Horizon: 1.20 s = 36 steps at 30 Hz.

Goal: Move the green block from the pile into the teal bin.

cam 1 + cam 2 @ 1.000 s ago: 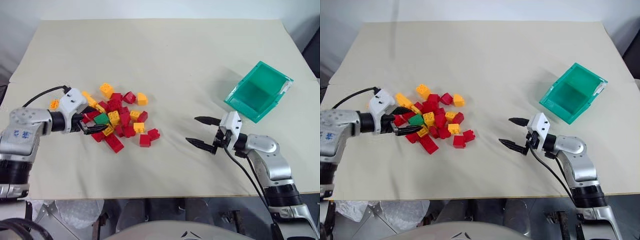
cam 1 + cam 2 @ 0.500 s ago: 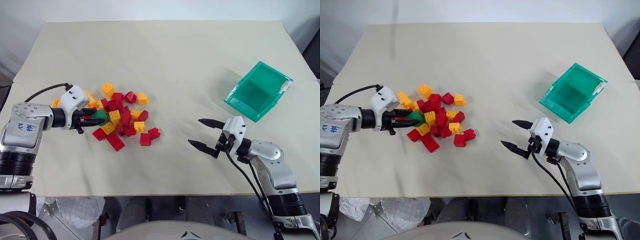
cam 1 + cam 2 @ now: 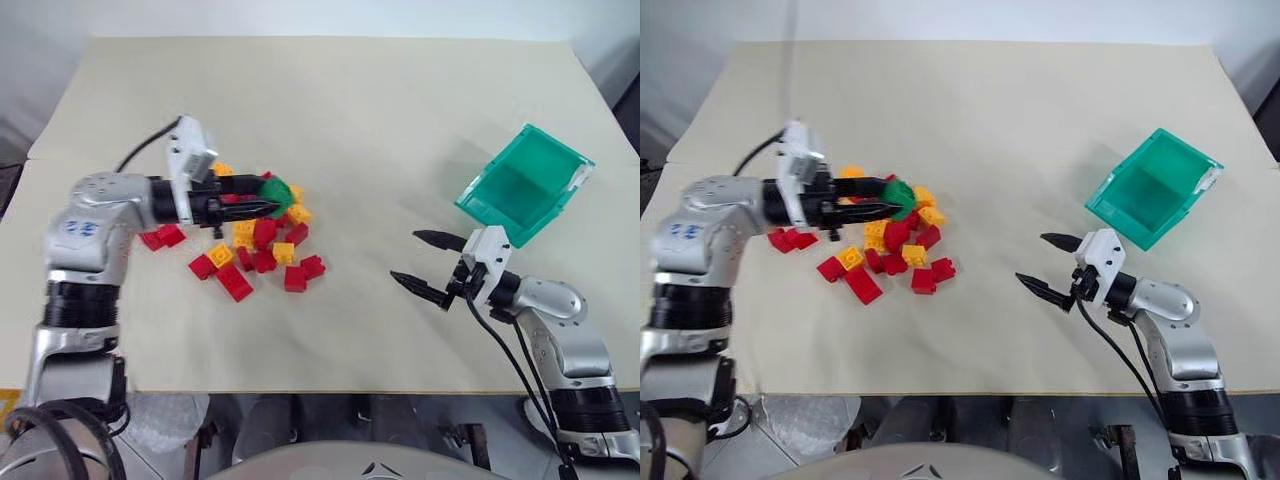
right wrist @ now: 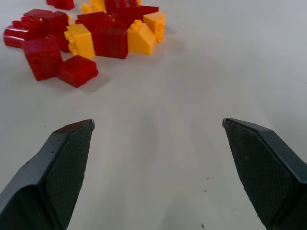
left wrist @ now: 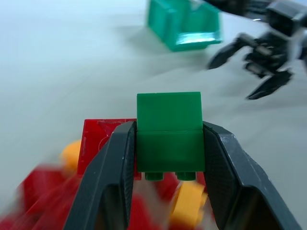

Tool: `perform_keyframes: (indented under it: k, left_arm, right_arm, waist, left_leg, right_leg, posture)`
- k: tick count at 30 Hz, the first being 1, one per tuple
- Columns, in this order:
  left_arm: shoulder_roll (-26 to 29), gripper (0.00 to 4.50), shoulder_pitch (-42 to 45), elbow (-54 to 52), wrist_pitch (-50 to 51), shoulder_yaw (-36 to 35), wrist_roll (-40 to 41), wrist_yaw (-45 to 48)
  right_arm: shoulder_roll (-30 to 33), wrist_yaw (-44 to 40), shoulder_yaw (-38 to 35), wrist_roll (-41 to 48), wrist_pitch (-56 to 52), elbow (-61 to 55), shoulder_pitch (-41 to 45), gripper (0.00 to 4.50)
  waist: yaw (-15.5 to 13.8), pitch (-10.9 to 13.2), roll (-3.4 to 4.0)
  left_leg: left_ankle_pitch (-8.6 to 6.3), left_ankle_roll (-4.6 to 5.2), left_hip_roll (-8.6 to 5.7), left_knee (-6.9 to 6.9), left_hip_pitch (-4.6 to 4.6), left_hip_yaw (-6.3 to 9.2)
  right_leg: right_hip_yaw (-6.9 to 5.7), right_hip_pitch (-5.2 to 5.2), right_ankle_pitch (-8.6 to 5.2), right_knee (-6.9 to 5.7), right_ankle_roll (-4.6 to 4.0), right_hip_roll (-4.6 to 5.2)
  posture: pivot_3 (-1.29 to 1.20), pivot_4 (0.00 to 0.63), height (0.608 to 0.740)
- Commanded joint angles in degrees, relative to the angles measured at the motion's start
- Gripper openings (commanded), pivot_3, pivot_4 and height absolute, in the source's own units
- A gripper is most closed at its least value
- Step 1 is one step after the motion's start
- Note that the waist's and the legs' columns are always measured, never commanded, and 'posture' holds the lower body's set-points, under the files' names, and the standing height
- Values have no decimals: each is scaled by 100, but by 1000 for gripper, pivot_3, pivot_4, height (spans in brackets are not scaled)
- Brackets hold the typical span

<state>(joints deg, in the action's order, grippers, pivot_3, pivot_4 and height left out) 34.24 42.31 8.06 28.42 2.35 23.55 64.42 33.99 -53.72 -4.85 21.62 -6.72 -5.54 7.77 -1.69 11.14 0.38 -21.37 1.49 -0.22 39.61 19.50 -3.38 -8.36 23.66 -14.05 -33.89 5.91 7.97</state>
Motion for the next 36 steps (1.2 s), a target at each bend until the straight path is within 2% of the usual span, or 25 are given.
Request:
perform_keyframes:
  k: [1, 5, 7, 10, 16, 18, 23, 32, 36]
  left_arm:
    - [-515, 1604, 351, 388, -748, 567, -385, 213]
    - [-1286, 1604, 682, 1269, -1579, 1022, -833, 238]
    - [-1495, 1604, 807, 1647, -1841, 1199, -1052, 279]
    - [-1862, 2557, 1211, 2695, -2386, 1707, -1748, 210]
    - [-2084, 4358, 1431, 3227, -2984, 1402, -1655, 444]
    - [-2059, 4468, 1472, 3295, -3026, 1357, -1663, 530]
    - [-1796, 4468, 1438, 3070, -3064, 946, -1458, 671]
    - [-140, 4468, 416, 1807, -2158, -160, -527, 1428]
    - [350, 4468, -260, 1303, -1866, -709, 1, 1665]
  right_arm:
    - [234, 126, -420, 94, -47, -304, -165, 4500]
    - [431, 179, -792, 191, -130, -609, -562, 4500]
    - [468, 238, -908, 212, -157, -727, -702, 4500]
    - [497, 365, -1151, 238, -222, -963, -951, 4500]
    - [471, 545, -1427, 354, -395, -1390, -1286, 4500]
    - [478, 561, -1463, 357, -411, -1420, -1332, 4500]
    - [570, 524, -1672, 445, -531, -1560, -1483, 4500]
    - [1319, -65, -2616, 1012, -1216, -1946, -2322, 4500]
    - [1583, -34, -2595, 1274, -1821, -2177, -2286, 4500]
  waist:
    - [-19, 0, 0]
    - [3, 1, -1]
    - [16, 1, -2]
    - [17, 2, -3]
    - [27, 3, -4]
    - [19, 3, -4]
    - [17, 2, -4]
    - [26, 2, -3]
    - [22, 2, -4]
  left_leg:
    - [-1, 1, 0, 9, 11, -7]
    - [-10, 17, 0, 33, 28, -24]
    - [-11, 19, -1, 36, 33, -28]
    - [-11, 21, -4, 39, 34, -31]
    - [-13, 27, 7, 41, 41, -27]
    - [-12, 28, 7, 47, 48, -26]
    - [-16, 45, 2, 52, 56, -16]
    - [-25, 58, 2, 55, 60, -8]
    - [-28, 65, -1, 63, 58, -9]
  right_leg:
    - [-3, 0, 3, 2, 5, 0]
    - [-2, 2, 12, 10, 19, 0]
    - [-5, 2, 14, 13, 22, -1]
    - [-6, 3, 18, 14, 26, -4]
    - [0, 10, 27, 20, 23, -6]
    - [-3, 12, 29, 19, 24, -6]
    - [-1, 12, 39, 30, 33, -1]
    - [12, 25, 42, 34, 37, -2]
    - [28, 23, 50, 33, 46, 1]
  posture:
    - [0, 150, 740]
    - [0, 150, 740]
    - [0, 150, 740]
    - [0, 150, 740]
    - [0, 150, 740]
    - [0, 150, 740]
    - [0, 150, 740]
    - [0, 150, 740]
    - [0, 150, 740]
